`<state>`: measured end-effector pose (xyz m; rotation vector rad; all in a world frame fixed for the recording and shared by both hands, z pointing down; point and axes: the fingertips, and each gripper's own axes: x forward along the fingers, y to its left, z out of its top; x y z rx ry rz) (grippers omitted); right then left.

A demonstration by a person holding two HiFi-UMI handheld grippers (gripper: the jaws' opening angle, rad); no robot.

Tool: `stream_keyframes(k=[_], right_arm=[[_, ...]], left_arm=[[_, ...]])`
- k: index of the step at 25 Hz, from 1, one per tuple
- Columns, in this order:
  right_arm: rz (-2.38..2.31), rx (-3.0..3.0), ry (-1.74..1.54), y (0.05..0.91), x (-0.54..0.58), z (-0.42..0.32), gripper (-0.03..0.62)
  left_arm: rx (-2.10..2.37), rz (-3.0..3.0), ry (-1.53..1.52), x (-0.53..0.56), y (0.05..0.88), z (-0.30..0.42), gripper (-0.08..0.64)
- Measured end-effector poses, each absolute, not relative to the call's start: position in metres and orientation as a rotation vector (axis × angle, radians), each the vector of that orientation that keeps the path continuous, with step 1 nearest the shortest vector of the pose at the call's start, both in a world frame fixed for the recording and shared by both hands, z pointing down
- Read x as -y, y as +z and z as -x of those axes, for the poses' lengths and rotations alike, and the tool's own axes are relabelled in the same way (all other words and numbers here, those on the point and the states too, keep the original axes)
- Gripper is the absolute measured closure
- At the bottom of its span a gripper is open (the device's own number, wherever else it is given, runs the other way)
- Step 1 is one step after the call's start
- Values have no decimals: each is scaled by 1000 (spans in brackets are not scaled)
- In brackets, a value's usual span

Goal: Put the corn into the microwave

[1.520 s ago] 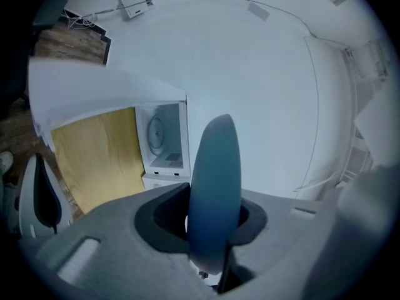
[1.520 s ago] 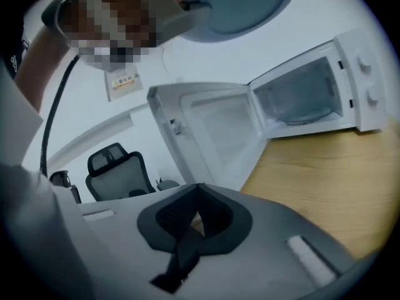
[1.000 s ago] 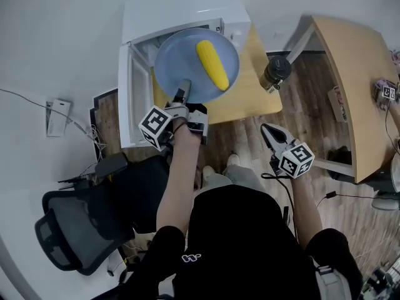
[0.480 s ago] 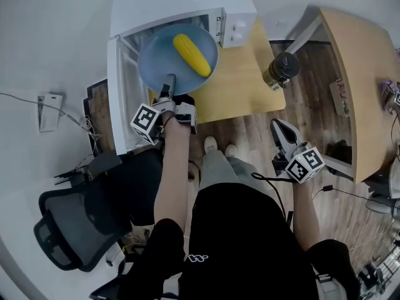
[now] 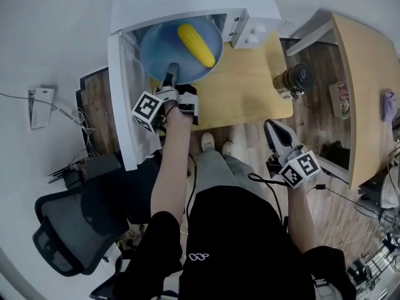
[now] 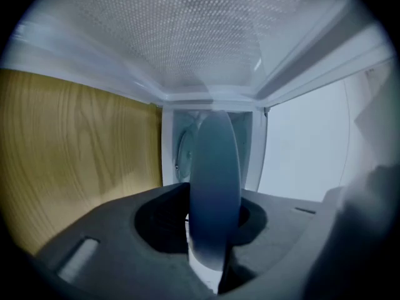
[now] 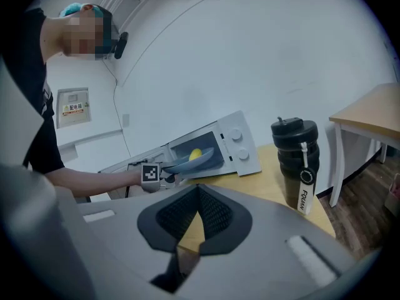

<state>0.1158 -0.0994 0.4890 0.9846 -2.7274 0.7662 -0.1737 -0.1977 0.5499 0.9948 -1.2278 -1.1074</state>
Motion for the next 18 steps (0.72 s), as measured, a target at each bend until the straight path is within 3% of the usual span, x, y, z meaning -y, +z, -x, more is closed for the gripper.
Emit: stream_keyframes(k=[18], right_arm=[[-1013,2686,730,513,138,-44,586]], left_arm=[[1259,-986,-1026,284,598,204,463]])
